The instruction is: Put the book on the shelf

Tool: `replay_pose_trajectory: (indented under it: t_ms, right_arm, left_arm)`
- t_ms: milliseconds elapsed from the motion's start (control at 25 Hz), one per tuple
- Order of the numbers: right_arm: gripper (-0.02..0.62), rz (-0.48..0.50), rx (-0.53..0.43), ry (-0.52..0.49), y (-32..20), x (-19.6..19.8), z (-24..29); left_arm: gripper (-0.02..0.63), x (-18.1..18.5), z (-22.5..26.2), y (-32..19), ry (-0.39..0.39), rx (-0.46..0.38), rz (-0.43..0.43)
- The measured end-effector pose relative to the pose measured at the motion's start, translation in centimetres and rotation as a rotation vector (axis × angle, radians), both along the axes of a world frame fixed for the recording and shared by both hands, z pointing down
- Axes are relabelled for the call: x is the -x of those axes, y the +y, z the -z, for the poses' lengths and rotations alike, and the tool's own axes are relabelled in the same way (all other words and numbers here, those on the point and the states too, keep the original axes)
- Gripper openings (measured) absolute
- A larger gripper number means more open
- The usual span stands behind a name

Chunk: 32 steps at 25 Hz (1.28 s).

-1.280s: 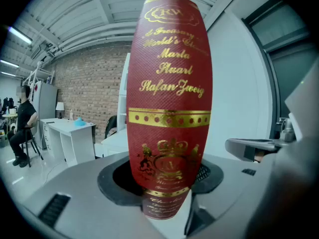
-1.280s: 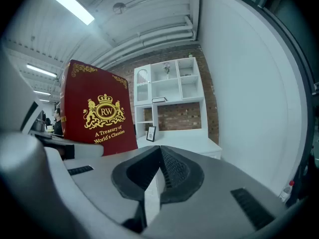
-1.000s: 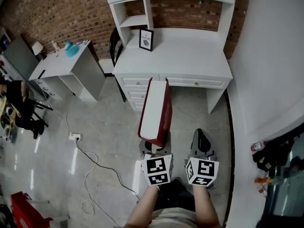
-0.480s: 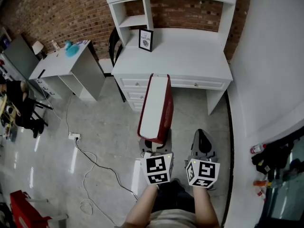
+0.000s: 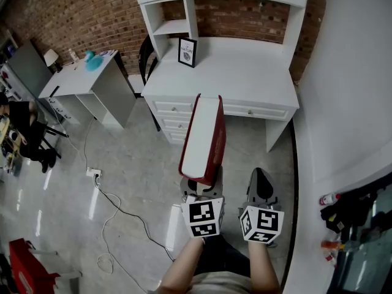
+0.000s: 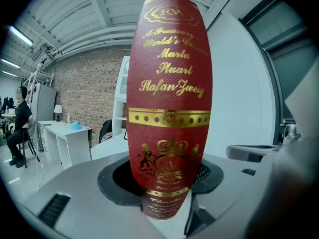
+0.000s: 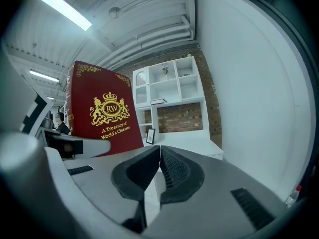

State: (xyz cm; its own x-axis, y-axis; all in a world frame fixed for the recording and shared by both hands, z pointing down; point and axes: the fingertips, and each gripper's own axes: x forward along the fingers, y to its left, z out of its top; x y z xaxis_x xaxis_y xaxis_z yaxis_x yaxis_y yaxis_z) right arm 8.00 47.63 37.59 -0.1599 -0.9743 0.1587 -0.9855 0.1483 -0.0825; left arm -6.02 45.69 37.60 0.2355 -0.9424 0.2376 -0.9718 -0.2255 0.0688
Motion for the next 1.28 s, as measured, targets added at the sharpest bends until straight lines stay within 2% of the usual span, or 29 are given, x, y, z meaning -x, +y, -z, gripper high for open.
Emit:
replay_pose_trajectory:
  t_ms: [480,1280]
  right_arm:
    - [0.017,-0.012,0.058,-0.027,-2.8,-0.9,-2.1]
    - [0.017,-0.056,0.066,-0.015,-15.9,1.5,-2.1]
  left_arm:
    - [0.244,-0.1,-0.9,-2.7,0.005,0.026,0.017]
    - [0.244,2.0,-1.5,-16.3,0.022,0.058,-0.026]
